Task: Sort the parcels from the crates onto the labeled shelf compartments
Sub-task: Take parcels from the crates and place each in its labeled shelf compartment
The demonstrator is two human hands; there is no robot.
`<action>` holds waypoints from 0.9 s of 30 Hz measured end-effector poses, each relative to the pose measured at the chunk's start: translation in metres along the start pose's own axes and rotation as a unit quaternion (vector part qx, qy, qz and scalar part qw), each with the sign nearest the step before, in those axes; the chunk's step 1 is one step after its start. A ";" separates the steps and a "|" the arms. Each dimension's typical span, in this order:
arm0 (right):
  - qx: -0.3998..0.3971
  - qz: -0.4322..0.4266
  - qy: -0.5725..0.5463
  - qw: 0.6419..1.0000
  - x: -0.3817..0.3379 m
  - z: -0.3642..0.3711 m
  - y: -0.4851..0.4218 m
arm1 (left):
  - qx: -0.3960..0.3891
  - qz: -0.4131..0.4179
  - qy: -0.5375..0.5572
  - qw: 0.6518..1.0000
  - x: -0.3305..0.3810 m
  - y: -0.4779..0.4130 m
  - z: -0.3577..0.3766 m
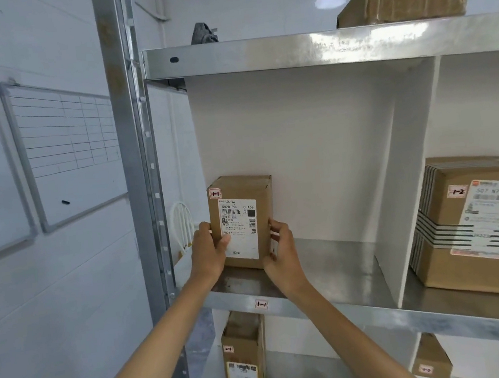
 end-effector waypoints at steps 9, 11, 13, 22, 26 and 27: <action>0.025 -0.067 -0.024 0.997 -0.023 -0.024 0.038 | 0.052 0.020 -0.028 0.998 0.024 0.057 -0.004; 0.019 -0.100 -0.019 0.995 -0.035 -0.028 0.057 | 0.076 0.049 -0.038 0.995 0.033 0.083 -0.007; -0.004 -0.121 -0.022 0.992 -0.048 -0.029 0.076 | 0.104 0.075 -0.040 0.991 0.043 0.110 -0.010; -0.171 -0.143 -0.116 0.968 -0.081 -0.026 0.192 | 0.237 0.047 -0.107 0.964 0.066 0.280 -0.039; -0.263 -0.139 -0.140 0.944 -0.088 -0.017 0.259 | 0.304 -0.037 -0.139 0.942 0.061 0.385 -0.045; -0.285 -0.139 -0.147 0.937 -0.091 -0.013 0.277 | 0.315 -0.053 -0.145 0.936 0.060 0.412 -0.047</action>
Point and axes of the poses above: each hand's wrist, its own y-axis away from the middle knuckle, its own z-axis out of the palm, x = y × z, the point moved 1 cm from there along -y, towards the middle knuckle, and after that the axes turned 9 degrees about -x, right-handed, at the moved point
